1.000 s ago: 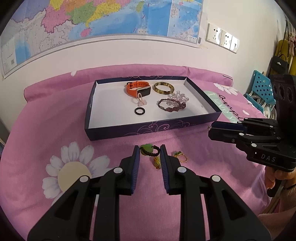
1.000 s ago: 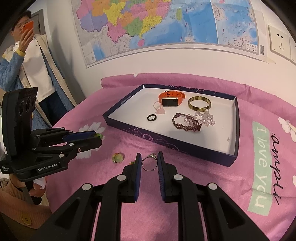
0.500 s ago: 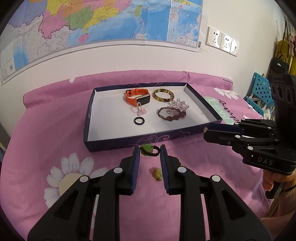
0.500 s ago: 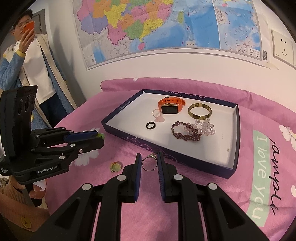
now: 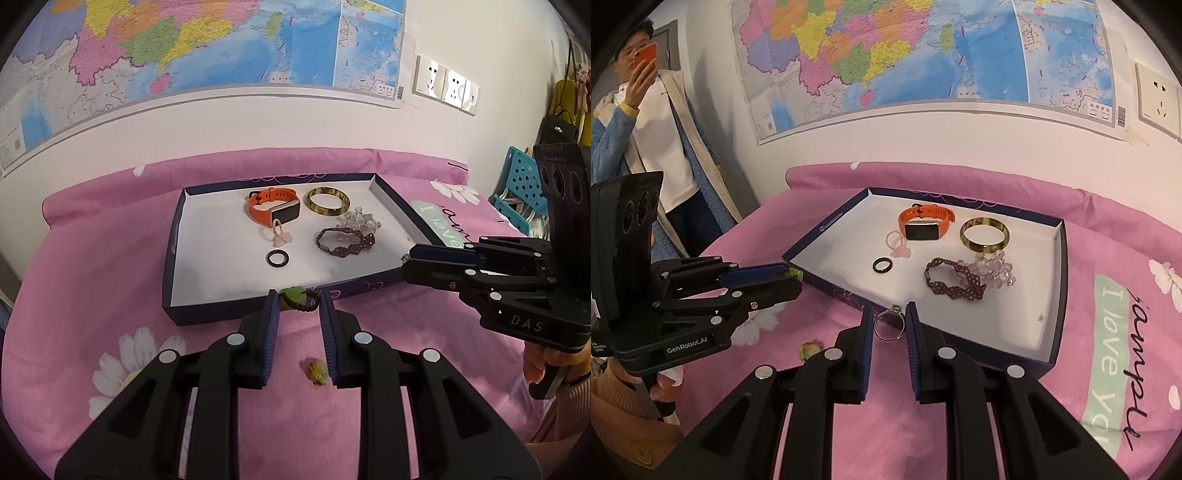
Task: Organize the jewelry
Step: 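Carry the green-stone ring with the left tool while the right tool carries the silver ring into the box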
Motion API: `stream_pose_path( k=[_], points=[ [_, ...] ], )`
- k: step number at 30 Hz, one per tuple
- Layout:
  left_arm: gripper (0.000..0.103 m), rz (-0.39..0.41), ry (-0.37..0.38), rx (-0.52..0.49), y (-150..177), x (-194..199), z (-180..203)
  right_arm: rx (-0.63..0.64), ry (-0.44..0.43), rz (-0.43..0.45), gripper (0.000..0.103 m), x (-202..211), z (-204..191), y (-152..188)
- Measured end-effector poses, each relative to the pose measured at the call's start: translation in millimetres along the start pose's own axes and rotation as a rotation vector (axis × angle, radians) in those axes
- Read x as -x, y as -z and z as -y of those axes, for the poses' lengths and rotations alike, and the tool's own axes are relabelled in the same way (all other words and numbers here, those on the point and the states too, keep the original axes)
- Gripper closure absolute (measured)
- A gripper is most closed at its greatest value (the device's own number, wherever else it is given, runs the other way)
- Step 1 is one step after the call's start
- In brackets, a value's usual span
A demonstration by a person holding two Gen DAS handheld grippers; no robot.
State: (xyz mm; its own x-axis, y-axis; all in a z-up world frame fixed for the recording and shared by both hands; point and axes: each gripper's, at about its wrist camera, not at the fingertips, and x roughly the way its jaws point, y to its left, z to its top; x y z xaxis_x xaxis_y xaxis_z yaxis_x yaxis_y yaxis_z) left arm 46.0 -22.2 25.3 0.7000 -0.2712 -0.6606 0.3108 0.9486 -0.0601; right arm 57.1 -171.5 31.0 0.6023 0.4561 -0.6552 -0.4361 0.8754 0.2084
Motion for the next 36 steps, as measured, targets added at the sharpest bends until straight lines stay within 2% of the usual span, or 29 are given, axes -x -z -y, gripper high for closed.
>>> stream_pose_path(
  k=[36],
  points=[
    [0.08,-0.001,-0.05,-0.007,-26.2,-34.5,-3.7,-0.011,0.033,-0.011,0.088,-26.6,22.1,-21.5]
  ],
)
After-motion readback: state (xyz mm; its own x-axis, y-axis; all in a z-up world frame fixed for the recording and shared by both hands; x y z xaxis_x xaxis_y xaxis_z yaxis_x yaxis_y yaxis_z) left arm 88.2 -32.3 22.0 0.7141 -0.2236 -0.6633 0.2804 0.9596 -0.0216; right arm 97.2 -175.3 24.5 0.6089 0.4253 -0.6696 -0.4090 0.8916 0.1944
